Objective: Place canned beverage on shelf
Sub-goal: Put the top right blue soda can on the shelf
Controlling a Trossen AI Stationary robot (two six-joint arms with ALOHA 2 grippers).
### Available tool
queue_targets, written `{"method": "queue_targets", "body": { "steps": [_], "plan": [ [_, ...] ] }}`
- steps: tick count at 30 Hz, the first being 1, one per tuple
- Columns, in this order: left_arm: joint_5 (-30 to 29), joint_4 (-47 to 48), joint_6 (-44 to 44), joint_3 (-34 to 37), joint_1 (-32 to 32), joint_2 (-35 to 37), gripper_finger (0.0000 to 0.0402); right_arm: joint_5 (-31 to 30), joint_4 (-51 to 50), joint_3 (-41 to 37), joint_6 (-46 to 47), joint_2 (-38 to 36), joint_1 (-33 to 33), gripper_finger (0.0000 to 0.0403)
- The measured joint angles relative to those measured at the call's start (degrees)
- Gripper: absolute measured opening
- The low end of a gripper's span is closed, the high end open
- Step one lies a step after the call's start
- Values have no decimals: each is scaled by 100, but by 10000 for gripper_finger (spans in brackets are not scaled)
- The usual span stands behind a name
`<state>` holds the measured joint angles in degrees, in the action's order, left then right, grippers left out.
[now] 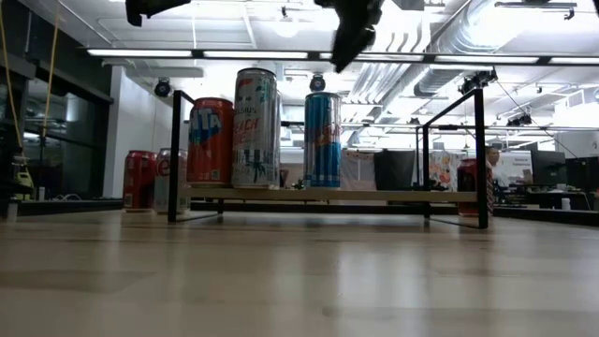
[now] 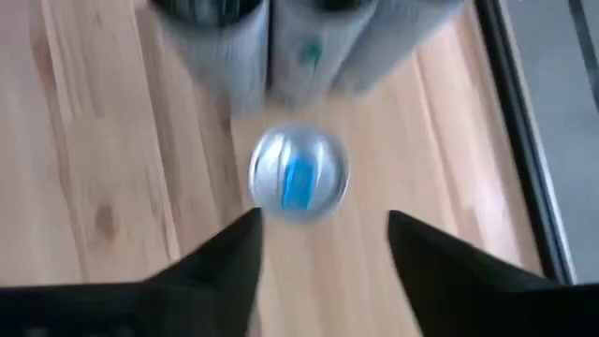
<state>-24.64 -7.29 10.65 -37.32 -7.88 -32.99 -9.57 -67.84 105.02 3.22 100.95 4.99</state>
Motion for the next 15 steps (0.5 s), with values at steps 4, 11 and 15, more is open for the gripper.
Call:
{"method": "queue_targets", "body": {
  "steps": [4,11,15],
  "plan": [
    [0,10,-31,0,-2,0,300,-34,345,-1178,417,-764,-160,105],
    [265,35,-43,0,-2,0,300,225,1706,-2871,1171,-1591,-199,17],
    [934,242,-358,0,31,2,280,231,2021,-3228,1409,-1527,-167,3]
  ]
}}
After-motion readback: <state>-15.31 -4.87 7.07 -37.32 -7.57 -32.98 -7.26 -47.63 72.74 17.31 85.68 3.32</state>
